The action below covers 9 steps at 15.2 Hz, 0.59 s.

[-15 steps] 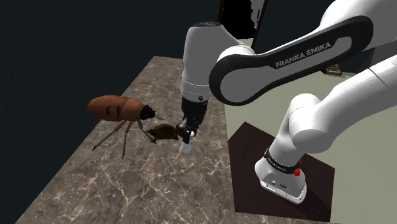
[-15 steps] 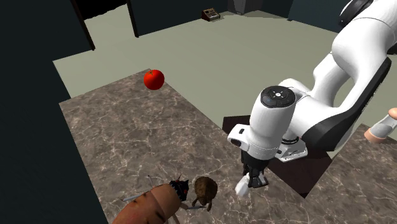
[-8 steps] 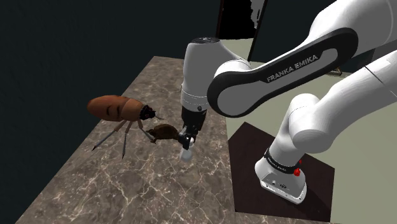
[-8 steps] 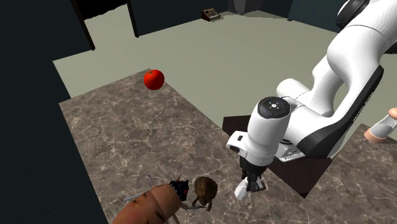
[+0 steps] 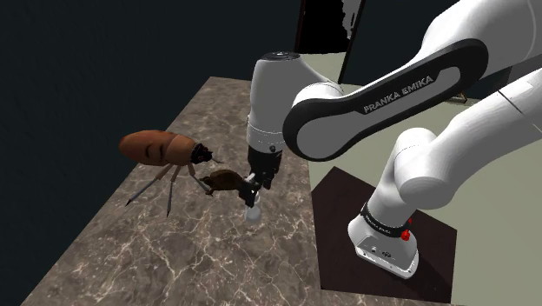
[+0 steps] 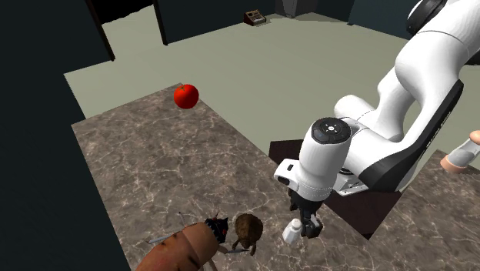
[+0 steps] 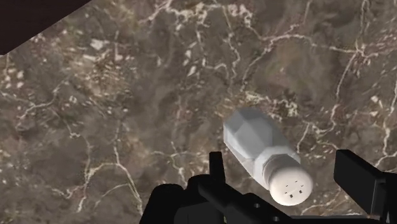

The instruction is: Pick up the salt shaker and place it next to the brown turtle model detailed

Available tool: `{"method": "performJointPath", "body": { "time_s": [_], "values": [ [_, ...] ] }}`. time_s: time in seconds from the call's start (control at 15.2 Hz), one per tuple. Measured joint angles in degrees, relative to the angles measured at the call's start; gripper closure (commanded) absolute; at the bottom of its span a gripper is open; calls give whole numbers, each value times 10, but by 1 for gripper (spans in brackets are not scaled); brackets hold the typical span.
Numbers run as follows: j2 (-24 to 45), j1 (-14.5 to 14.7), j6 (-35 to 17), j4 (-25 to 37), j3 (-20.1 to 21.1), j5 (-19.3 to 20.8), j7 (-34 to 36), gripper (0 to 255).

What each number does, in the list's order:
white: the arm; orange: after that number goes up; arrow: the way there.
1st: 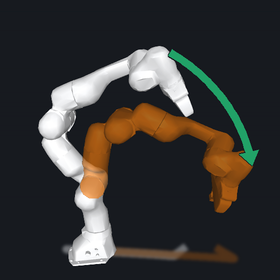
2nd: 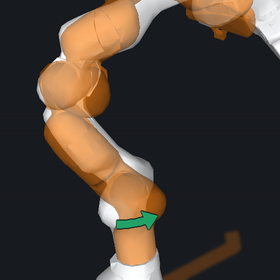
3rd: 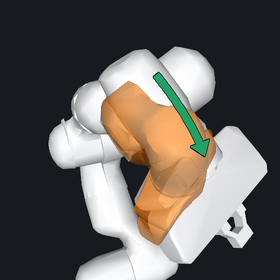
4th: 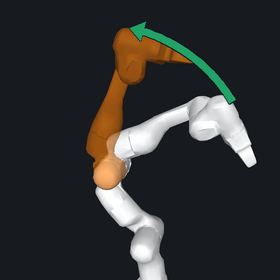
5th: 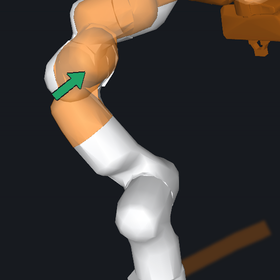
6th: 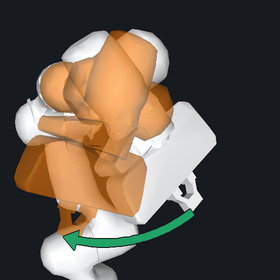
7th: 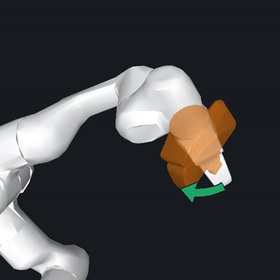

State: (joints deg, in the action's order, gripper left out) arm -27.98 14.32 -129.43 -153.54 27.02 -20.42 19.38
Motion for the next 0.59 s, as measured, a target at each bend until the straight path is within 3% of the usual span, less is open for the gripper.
{"method": "performJointPath", "body": {
  "time_s": [0.26, 0.59],
  "values": [
    [0, 0, 0, 0, 0, 0, 0, 0],
    [-41, -1, 77, 37, -20, 10, 0, 0]
  ]
}}
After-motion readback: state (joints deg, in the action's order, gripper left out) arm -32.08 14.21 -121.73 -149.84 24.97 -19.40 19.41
